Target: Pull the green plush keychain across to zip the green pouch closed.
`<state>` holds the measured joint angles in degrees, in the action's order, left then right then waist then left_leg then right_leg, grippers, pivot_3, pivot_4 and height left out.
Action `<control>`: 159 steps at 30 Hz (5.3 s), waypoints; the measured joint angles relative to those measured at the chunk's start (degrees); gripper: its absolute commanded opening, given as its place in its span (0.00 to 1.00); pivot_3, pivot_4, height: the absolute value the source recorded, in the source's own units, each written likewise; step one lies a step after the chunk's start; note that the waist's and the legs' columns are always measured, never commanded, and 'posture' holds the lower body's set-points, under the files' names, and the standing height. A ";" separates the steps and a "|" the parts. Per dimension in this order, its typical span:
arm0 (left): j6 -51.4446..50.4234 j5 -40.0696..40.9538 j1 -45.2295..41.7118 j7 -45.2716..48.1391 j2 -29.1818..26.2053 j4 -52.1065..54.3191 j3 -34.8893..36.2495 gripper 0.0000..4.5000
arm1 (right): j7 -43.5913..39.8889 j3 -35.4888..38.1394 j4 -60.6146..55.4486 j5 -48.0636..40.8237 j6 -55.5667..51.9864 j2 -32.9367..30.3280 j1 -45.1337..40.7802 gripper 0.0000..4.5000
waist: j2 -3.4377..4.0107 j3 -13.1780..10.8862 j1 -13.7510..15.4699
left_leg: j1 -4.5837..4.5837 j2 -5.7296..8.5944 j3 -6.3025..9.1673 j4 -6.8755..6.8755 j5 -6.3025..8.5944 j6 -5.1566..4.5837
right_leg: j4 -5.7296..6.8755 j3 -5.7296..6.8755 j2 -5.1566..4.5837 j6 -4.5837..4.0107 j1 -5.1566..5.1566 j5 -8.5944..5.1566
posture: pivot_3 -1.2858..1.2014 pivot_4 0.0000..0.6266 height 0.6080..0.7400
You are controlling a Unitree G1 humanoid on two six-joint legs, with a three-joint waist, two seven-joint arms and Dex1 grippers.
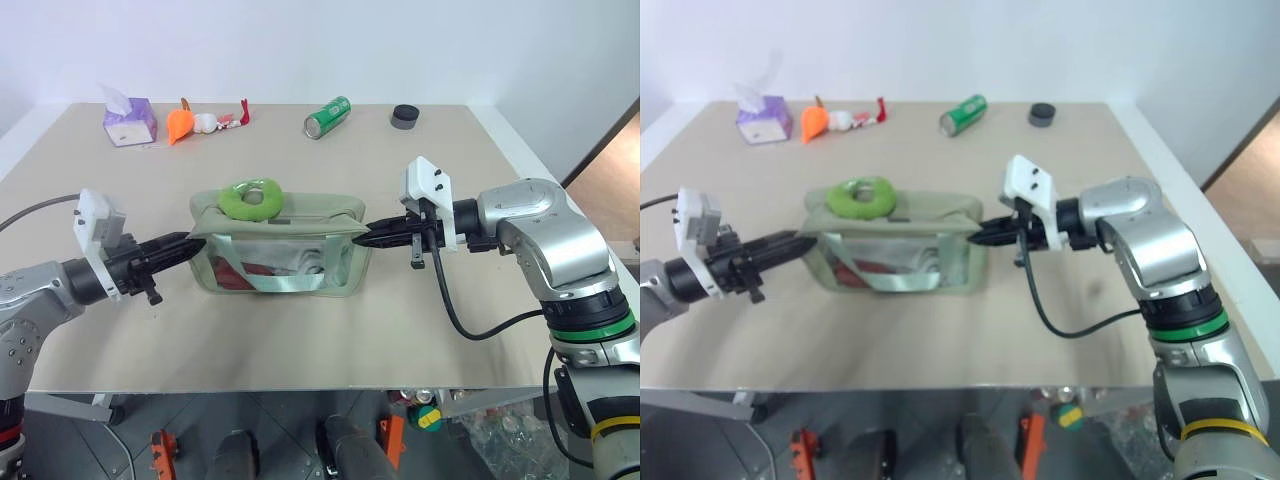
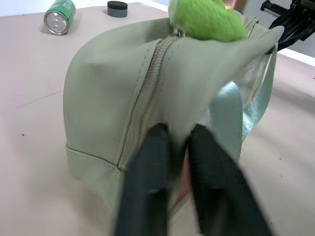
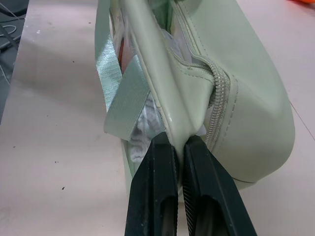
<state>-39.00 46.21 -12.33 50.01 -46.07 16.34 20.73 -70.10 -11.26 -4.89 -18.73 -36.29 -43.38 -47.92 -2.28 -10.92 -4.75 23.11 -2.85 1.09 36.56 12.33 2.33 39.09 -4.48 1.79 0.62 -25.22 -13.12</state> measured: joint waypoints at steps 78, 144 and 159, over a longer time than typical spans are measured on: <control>1.25 -1.82 -3.23 -4.51 4.69 0.12 -3.12 0.00 | 12.33 0.41 27.57 -2.76 -8.72 24.30 -22.76 0.02 | 0.01 -0.01 0.63 | 0.30 0.14 0.12 0.02 0.01 -0.02 | -0.04 0.13 -0.22 0.11 -0.08 -0.04 | 0.52 0.24 1.00; -1.27 1.80 -4.05 -4.51 7.04 -1.38 -2.67 0.75 | -9.79 2.66 9.85 14.33 9.23 -6.02 3.08 0.74 | -0.05 0.03 2.01 | 0.05 0.17 0.07 0.03 -0.13 0.22 | -0.06 0.07 -0.24 0.16 0.12 -0.02 | 0.52 0.24 1.00; -4.67 11.84 9.66 -3.49 -0.13 -4.93 23.21 0.75 | -12.36 21.52 4.68 -9.05 -10.25 -14.42 11.08 0.74 | 0.01 -0.01 1.69 | 0.00 0.11 0.02 0.00 -0.13 0.21 | -0.03 0.08 -0.20 0.04 0.05 -0.05 | 0.52 0.24 1.00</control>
<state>-43.67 58.05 -2.67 46.53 -46.20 11.41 43.95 -82.45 10.26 -0.21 -27.78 -46.54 -57.79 -36.84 -2.26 -10.93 -3.07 23.11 -2.74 1.11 36.56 12.20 2.55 39.06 -4.40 1.60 0.66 -25.17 -13.17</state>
